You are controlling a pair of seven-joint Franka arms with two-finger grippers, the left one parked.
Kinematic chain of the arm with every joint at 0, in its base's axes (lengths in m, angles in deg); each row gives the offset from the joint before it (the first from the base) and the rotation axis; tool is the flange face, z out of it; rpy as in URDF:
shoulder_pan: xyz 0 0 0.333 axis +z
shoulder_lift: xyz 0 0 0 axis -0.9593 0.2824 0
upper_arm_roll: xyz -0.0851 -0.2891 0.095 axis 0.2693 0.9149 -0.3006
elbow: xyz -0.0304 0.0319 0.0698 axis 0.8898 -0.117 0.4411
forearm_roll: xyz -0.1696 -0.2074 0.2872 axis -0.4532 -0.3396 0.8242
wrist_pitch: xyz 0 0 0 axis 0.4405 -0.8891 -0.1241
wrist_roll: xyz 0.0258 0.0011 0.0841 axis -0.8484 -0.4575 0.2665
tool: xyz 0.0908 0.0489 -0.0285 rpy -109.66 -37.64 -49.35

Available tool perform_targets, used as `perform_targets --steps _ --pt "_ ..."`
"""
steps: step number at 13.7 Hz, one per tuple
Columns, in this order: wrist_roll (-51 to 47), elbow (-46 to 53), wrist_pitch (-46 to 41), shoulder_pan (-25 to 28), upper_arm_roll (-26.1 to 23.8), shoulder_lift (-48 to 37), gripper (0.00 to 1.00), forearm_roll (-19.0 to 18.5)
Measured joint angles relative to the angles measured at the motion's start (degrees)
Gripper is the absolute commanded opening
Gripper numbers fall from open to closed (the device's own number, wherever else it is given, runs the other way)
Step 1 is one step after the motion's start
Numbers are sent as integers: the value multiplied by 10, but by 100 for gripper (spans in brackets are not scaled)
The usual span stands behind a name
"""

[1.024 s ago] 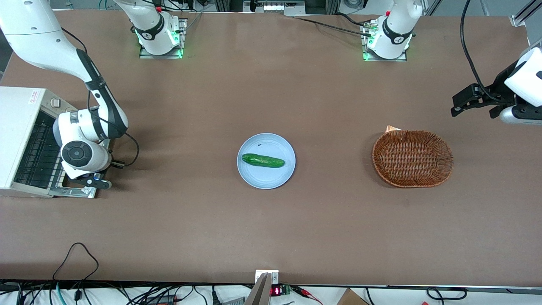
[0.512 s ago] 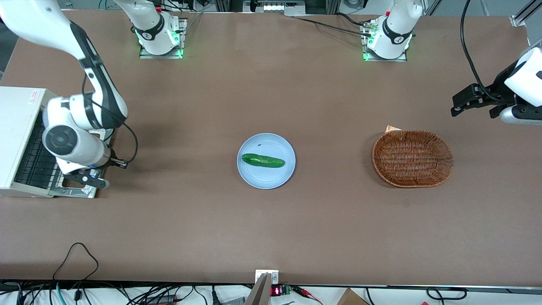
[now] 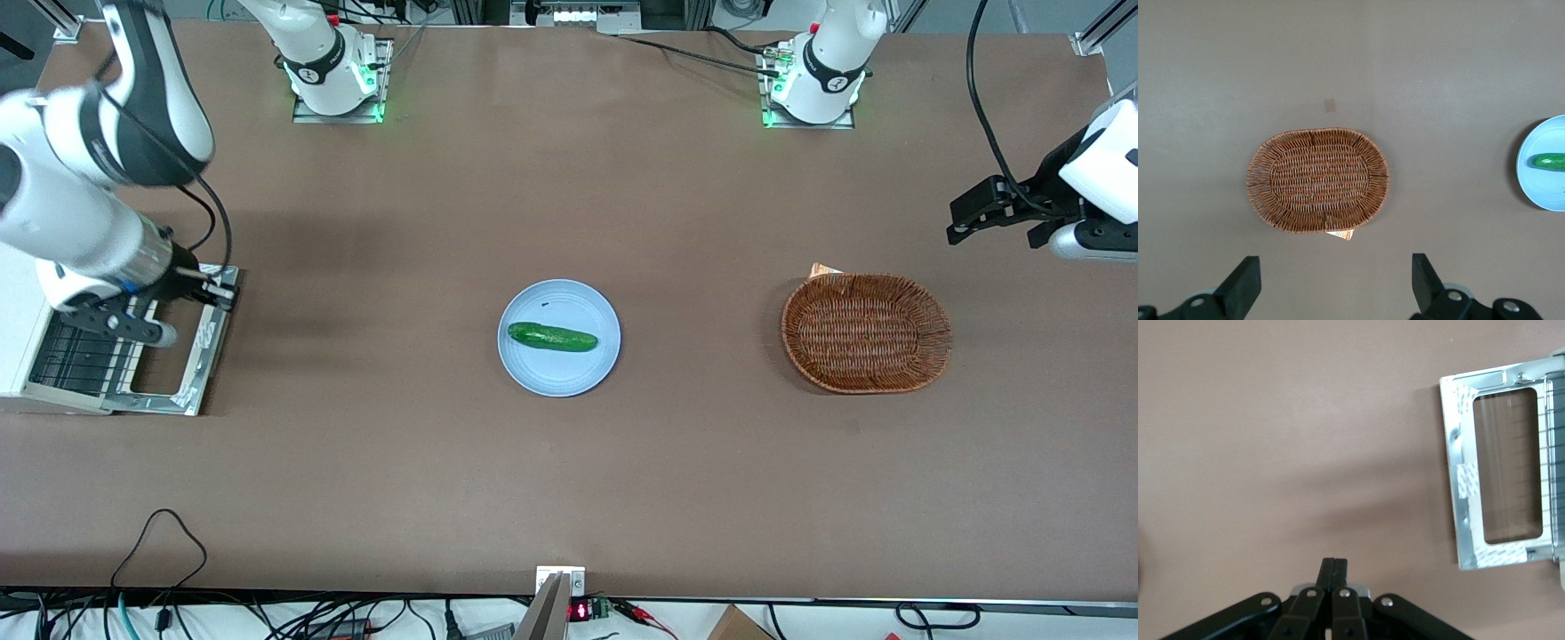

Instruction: Open oven door with right arm only

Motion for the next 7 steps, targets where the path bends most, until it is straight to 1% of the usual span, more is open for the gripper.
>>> perform_targets --steps 3,5,7 --pt "11 29 -67 9 5 -31 0 9" --pt "30 66 -123 10 7 -36 0 23" --pt "38 100 -165 10 9 -37 1 28"
